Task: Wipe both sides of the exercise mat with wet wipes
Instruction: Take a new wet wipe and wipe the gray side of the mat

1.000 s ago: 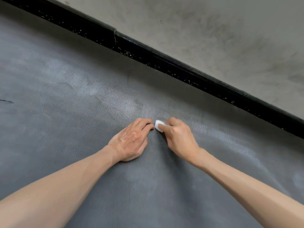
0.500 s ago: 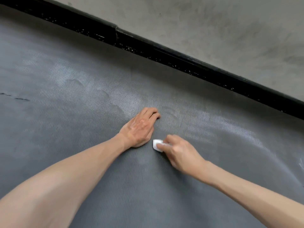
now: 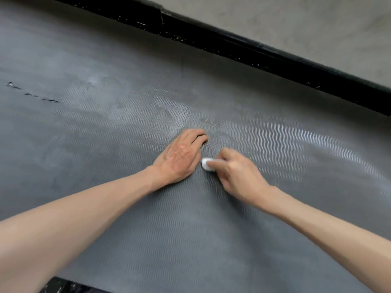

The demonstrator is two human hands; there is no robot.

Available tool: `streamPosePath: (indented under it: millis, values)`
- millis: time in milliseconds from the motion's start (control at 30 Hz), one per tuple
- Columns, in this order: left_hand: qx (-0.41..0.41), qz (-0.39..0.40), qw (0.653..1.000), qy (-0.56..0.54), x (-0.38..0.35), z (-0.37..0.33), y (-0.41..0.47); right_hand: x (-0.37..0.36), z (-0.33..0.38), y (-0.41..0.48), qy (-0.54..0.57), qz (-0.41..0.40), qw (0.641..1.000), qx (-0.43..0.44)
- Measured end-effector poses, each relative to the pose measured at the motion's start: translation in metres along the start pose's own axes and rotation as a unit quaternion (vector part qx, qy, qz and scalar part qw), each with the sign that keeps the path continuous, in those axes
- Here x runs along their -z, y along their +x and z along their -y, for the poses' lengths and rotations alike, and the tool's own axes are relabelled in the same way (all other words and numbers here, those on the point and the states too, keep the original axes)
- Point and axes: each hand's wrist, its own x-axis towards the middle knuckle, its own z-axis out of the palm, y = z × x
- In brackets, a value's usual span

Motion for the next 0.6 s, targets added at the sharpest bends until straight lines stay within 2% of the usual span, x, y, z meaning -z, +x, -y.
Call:
streamPosePath:
  millis: [67, 100, 200, 267, 433, 467, 600]
  values:
    - [0.010, 0.004, 1.000, 0.003, 0.000, -0.001, 0.001, -0.008, 0.005, -0.001, -0.014, -0.042, 0.999, -0.022]
    - [0.010, 0.007, 1.000, 0.003, 0.001, -0.002, 0.001, -0.014, 0.017, -0.013, -0.004, -0.035, 0.999, -0.011]
    - [0.010, 0.012, 1.000, 0.011, 0.003, -0.003, 0.000, -0.028, 0.066, -0.074, 0.060, 0.065, 0.995, 0.047]
    - [0.010, 0.012, 1.000, 0.022, 0.003, -0.005, 0.000, -0.028, 0.075, -0.089, 0.072, 0.098, 0.990, 0.076]
    - [0.018, 0.012, 0.998, 0.051, 0.004, -0.010, -0.002, -0.027, 0.053, -0.047, 0.032, -0.006, 0.999, -0.024]
    - [0.015, 0.011, 0.998, 0.054, 0.005, -0.010, -0.002, -0.031, 0.060, -0.053, 0.031, -0.007, 0.999, -0.036]
    - [-0.010, 0.022, 0.997, 0.072, 0.008, -0.008, -0.002, -0.048, 0.117, -0.126, 0.081, 0.094, 0.992, 0.036]
